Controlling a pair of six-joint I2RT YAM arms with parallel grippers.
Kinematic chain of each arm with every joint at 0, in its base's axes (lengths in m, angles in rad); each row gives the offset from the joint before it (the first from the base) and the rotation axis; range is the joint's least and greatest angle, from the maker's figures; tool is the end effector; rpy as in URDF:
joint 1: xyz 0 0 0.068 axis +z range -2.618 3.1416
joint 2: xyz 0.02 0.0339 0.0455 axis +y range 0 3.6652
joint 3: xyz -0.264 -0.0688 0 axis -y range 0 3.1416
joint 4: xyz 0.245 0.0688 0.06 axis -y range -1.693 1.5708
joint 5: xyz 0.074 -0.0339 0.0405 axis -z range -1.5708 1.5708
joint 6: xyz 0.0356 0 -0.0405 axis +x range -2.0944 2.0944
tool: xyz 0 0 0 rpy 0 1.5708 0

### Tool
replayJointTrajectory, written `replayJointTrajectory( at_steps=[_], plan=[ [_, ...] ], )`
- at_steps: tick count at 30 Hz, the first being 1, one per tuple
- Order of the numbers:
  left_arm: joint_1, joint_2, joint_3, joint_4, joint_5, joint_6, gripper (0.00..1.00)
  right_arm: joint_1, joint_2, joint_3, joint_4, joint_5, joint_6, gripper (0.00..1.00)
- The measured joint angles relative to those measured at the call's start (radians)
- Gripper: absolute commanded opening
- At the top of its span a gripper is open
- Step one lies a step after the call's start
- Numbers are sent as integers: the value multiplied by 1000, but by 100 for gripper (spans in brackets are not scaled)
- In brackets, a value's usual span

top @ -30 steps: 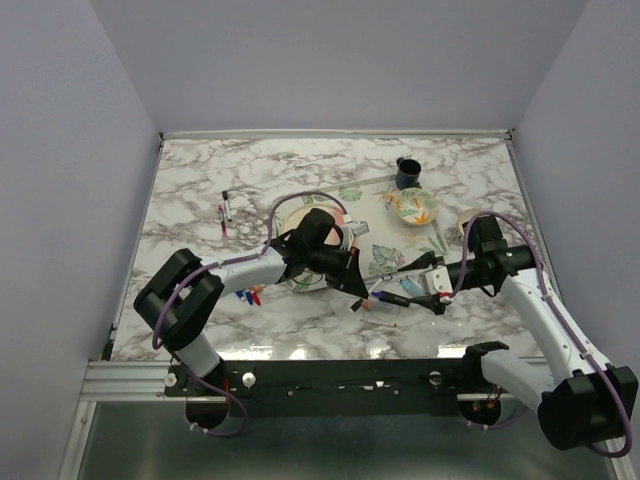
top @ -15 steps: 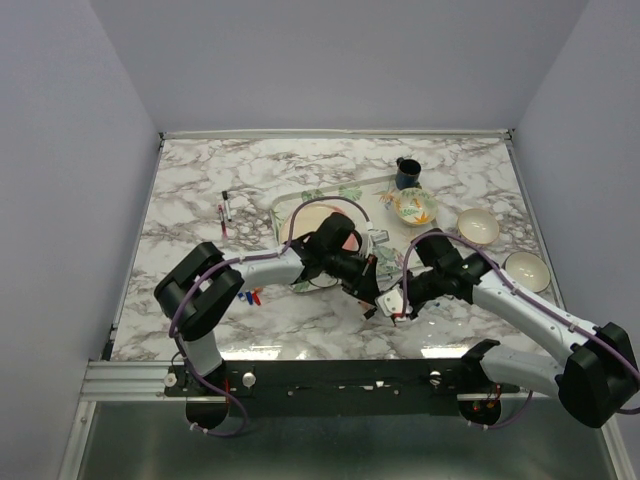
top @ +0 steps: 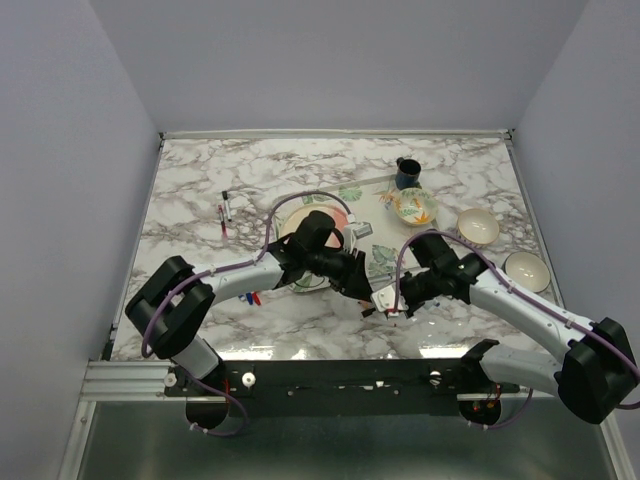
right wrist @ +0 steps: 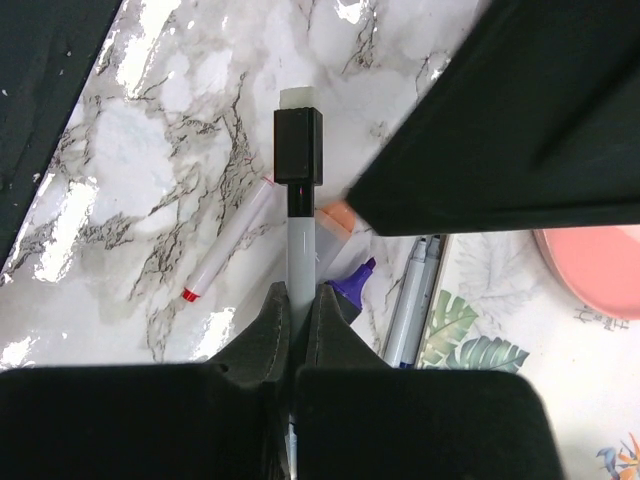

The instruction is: Open the pen caps

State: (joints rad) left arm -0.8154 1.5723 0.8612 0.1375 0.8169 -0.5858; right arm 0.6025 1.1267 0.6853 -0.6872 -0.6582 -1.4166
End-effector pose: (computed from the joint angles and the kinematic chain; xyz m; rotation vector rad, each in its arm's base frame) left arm 0.2058 -0.2564 0.2097 0.8256 2.2885 -1.6147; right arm 0.1503 0.1298 0.2091 -2.1585 1.1365 0.5463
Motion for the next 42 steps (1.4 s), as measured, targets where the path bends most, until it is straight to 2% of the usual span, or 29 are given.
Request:
replayJointTrajectory(
  at_steps=[8,14,20,23,26,27,34,37,39,40,42],
  plan=[
    [13,-16,-13,-24,-2,41,53,0,-2,21,10,11,56,1],
    [13,-13,-14,-65,-2,66,51,-2,-6,31,17,13,100,1],
    [13,4,-14,-77,-1,80,42,-8,-7,47,34,18,158,1],
    [13,11,-14,-80,3,82,33,-9,-7,50,45,18,177,1],
    [12,12,-14,-80,10,82,12,-9,-7,50,55,19,194,1],
    [12,12,-14,-79,17,81,0,-9,-7,50,58,21,197,1],
    [28,5,-21,-75,33,90,0,-16,-7,50,61,26,192,1],
    [69,-42,-48,-19,33,89,0,-74,-5,82,69,-18,167,1],
    [103,-98,-73,-43,14,91,0,-141,-10,111,42,-7,156,1],
    [140,-161,-112,-82,1,92,0,-232,-26,115,29,9,142,1],
    [173,-204,-134,-127,-18,91,0,-335,-47,115,-2,31,125,0]
  ],
)
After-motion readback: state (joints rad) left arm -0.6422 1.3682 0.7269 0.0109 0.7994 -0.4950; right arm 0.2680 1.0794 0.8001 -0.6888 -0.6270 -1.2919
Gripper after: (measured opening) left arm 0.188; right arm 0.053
